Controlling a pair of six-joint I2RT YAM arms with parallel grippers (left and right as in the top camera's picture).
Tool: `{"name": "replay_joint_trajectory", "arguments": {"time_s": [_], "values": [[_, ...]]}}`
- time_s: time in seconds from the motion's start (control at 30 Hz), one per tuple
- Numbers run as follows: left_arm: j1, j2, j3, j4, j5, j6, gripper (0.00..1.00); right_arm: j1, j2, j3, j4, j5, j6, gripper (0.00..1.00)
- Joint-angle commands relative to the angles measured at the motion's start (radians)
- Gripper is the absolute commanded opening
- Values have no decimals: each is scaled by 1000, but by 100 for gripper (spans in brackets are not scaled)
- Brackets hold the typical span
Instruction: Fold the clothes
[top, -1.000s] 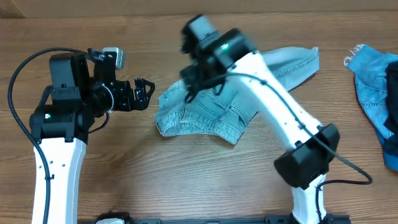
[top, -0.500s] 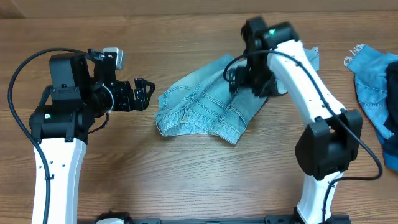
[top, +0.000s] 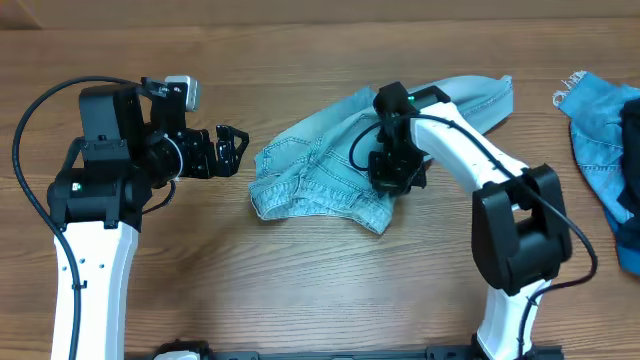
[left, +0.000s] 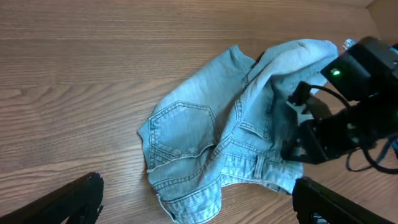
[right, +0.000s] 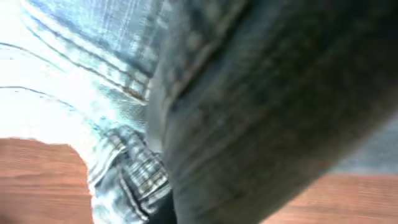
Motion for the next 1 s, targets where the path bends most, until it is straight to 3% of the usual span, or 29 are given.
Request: {"name": "replay_joint_trajectory", "arguments": {"time_s": [0.0,0.17,0.37,0.5,0.53,0.57,0.6,0.73,0.77,0.8,0.97], "values": [[-6,3,24,5,-6,-9,100,-2,-178,69,-10,10,-4,4],[-6,3,24,5,-6,-9,100,-1,-294,183,110,-9,-5,4],[-6,3,24,5,-5,-9,100,8,-289,230,623,-376,15,4],[-6,3,25,4,-5,-10,100,85,-160,231,984,-389,173,4],[-6,3,25,1,-2,-10,100,108,-119,231,1052,-389,188,16],[-6,3,25,-2,-2,-10,100,140,-58,231,1126,-394,187,48],[-6,3,24,-3,-2,-10,100,156,-25,231,1141,-403,187,55],[-6,3,24,-21,-2,-10,100,171,52,231,1072,-441,120,56],[-6,3,24,-23,-2,-10,100,168,53,231,1032,-434,66,58],[-6,3,24,-22,-2,-10,100,155,43,233,977,-429,16,66],[-7,3,24,-34,-2,-9,100,63,-11,235,715,-307,-32,68]]}}
